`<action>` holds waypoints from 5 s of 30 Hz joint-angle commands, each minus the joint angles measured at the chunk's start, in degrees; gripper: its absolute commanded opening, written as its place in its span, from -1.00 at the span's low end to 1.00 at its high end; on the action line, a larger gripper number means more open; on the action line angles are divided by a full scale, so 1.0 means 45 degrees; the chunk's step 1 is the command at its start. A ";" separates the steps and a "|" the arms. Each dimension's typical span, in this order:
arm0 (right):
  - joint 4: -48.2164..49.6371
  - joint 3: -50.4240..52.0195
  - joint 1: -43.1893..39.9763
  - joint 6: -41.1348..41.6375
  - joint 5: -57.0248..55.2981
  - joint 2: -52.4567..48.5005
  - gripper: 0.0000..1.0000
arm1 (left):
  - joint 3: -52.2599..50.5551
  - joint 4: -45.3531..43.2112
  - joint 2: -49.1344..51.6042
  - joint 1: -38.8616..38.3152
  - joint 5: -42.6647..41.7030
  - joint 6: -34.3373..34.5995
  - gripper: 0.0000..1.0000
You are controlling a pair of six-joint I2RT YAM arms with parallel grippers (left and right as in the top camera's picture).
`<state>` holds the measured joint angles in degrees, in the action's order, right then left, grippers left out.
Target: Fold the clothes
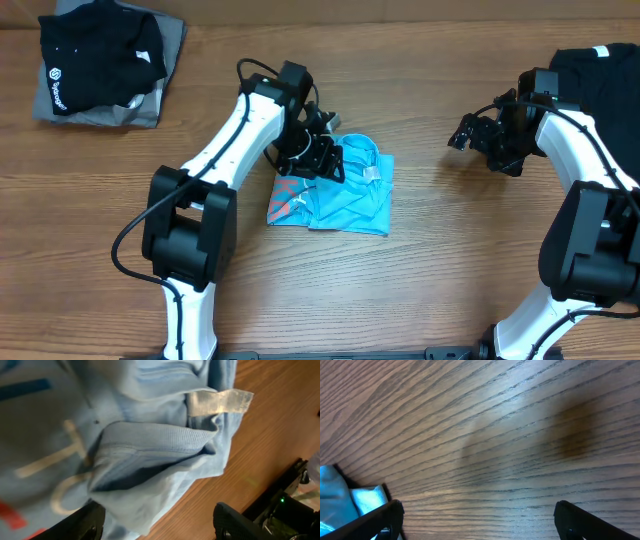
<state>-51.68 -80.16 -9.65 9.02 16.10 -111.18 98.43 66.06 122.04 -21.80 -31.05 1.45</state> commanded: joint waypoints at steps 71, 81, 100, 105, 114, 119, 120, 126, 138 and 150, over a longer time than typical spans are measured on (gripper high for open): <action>0.0005 0.0063 -0.0010 0.0044 -0.0034 0.0151 1.00 | 0.3084 0.0136 0.0092 -0.1302 0.2161 -0.0335 0.58; 0.0117 0.0063 -0.0010 0.0049 -0.0029 0.0151 1.00 | 0.3041 -0.0049 0.0724 0.0282 0.2186 0.1205 0.59; 0.0141 0.0063 -0.0010 0.0044 -0.0034 0.0151 1.00 | 0.3045 -0.1360 0.2215 -0.0160 -0.0121 0.1394 0.55; 0.0151 0.0063 -0.0010 0.0044 -0.0034 0.0151 1.00 | 0.3045 -0.1656 0.2365 -0.0175 -0.0126 0.1525 0.50; 0.0155 0.0063 -0.0010 0.0044 -0.0034 0.0151 1.00 | 0.3045 -0.2657 0.2545 -0.0311 -0.0826 0.1719 0.16; 0.0141 0.0063 -0.0010 0.0044 -0.0034 0.0151 1.00 | 0.3045 -0.3211 0.2550 -0.0622 -0.0816 0.1783 -0.31; 0.0141 0.0063 -0.0010 0.0044 -0.0034 0.0151 1.00 | 0.3045 -0.3322 0.2550 -0.0695 -0.0801 0.1783 -0.43; 0.0141 0.0063 -0.0010 0.0044 -0.0034 0.0151 1.00 | 0.3045 -0.4464 0.2550 -0.1175 -0.0782 0.2093 -0.92; -0.0078 0.0063 -0.0010 0.0044 -0.0034 0.0151 1.00 | 0.3050 -0.6164 0.2545 -0.2307 -0.0180 0.2633 -0.19; 0.0141 0.0063 -0.0010 0.0044 -0.0223 0.0151 1.00 | 0.6824 -0.1404 0.2409 -0.0437 0.1039 0.1292 0.07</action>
<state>-51.72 -80.14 -9.67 8.99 15.66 -111.18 123.11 56.80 133.14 -25.93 -27.75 10.17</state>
